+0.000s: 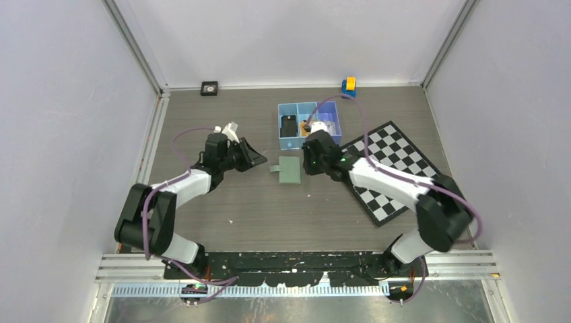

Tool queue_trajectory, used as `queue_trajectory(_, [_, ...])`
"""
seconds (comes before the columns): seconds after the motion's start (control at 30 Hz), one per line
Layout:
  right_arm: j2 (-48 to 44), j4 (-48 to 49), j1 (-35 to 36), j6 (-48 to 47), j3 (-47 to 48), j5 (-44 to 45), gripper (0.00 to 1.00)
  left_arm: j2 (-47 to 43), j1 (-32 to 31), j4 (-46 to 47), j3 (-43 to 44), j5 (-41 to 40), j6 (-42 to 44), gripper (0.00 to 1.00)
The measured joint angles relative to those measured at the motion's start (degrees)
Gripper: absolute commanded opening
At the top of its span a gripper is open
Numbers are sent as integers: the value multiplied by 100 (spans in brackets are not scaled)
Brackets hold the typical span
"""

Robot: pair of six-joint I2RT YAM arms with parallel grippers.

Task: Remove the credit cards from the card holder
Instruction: Reset both arms

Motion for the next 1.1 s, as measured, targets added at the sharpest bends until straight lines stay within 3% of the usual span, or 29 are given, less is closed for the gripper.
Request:
queue_trajectory(0.23, [-1786,807,-109,-273,-782,1314,19,-1281,4,-24,-413,-680,708,44])
queue_trajectory(0.3, [-2094,984,-326,-275,-1113,1449,22,-1659,4,-22,-603,-857,894,67])
queue_trajectory(0.33, [-2192,1005,-455,-260,-1220,1475,29,-1803,4,-28,-671,-922,1019,81])
queue_trajectory(0.37, [-2284,1003,-638,-243,-1327,1478,44,-1974,4,-35,-739,-1010,1110,97])
queue_trajectory(0.4, [-2367,986,-848,-210,-1403,1491,67,-2135,4,-48,-800,-1104,1213,99])
queue_trajectory(0.43, [-2435,981,-994,-157,-1443,1510,84,-2258,4,-52,-844,-1182,1303,100])
queue_trajectory(0.5, [-2656,1016,-1329,-122,-1572,1668,98,-2551,4,-42,-955,-1412,1464,100])
queue_trajectory(0.63, [-3246,1818,-1510,-385,-2286,2347,100,-2970,4,153,-1246,-1891,1825,100])
queue_trajectory(0.77, [-3401,2903,-1609,-1088,-3106,2452,99,-3233,4,160,-1467,-2361,2055,100])
queue_trajectory(0.93, [-2758,3497,-2317,-1753,-3292,2282,90,-3348,-4,151,-1467,-2546,2297,100])
queue_trajectory(1.1, [-1860,4903,-3104,-2050,-3866,1998,92,-3563,-15,164,-1532,-2603,2577,100])
